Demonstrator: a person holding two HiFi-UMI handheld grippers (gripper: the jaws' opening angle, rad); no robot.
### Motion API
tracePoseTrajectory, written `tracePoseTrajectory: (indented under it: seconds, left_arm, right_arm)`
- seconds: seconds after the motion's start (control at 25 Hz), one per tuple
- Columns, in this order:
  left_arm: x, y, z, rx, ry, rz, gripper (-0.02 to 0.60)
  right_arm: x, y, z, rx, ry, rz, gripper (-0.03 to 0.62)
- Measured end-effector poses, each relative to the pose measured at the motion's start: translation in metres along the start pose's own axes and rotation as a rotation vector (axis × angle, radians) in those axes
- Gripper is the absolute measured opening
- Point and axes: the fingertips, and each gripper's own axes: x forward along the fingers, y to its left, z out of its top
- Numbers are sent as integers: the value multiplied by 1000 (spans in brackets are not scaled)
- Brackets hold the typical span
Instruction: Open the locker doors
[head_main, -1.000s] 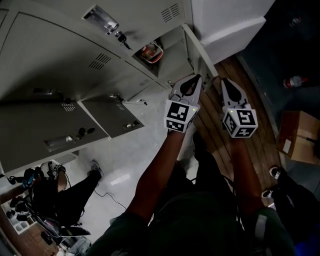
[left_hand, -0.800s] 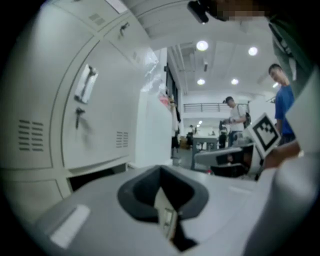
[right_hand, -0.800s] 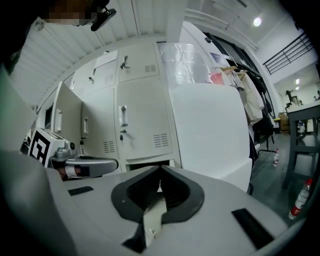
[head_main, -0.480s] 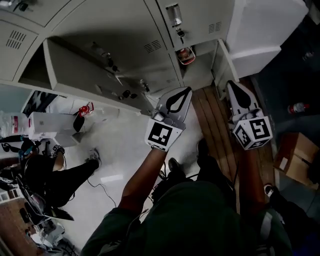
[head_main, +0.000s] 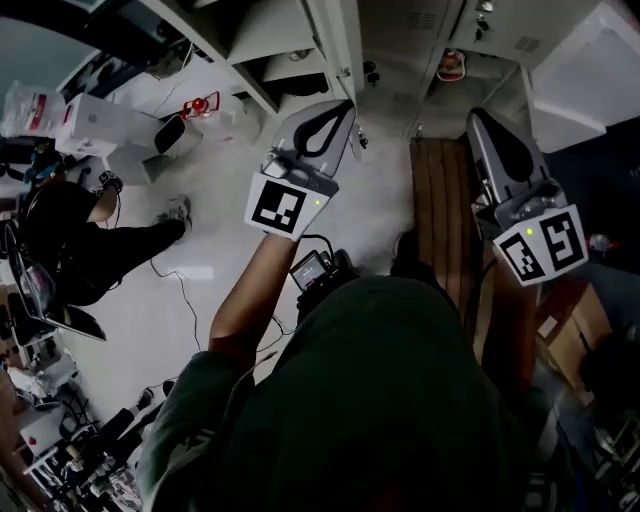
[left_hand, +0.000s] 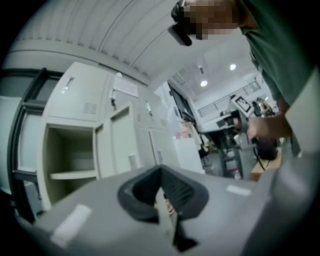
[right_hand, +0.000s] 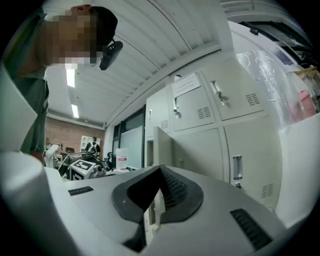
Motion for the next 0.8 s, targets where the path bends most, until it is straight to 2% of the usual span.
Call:
tracePoseTrajectory:
  seconds: [0.16,0.24,0.4,0.48,0.64,0.8]
  left_arm:
    - [-70,43,-8,28,12,102,-14]
    - [-95,59,-26,35,29,149,-14]
    - [-116,84,-76,52,94,262,-14]
    - [-124,96,-87,41,104,308,-14]
    - [-141,121,-88,1,89,335,-14]
    - [-163,149,-86,-8,96,329,-14]
  right_arm:
    - [18,64,7,-12,-20,104,3]
    - [24,81,-4,-3,-22,132,3]
    - [35,74,-42,29,-36,200,3]
    - [42,73,-47,29,-34,222,3]
    - [63,86,-32,-3,-11,215,3]
    - [92,109,-23,-3,-8,207,3]
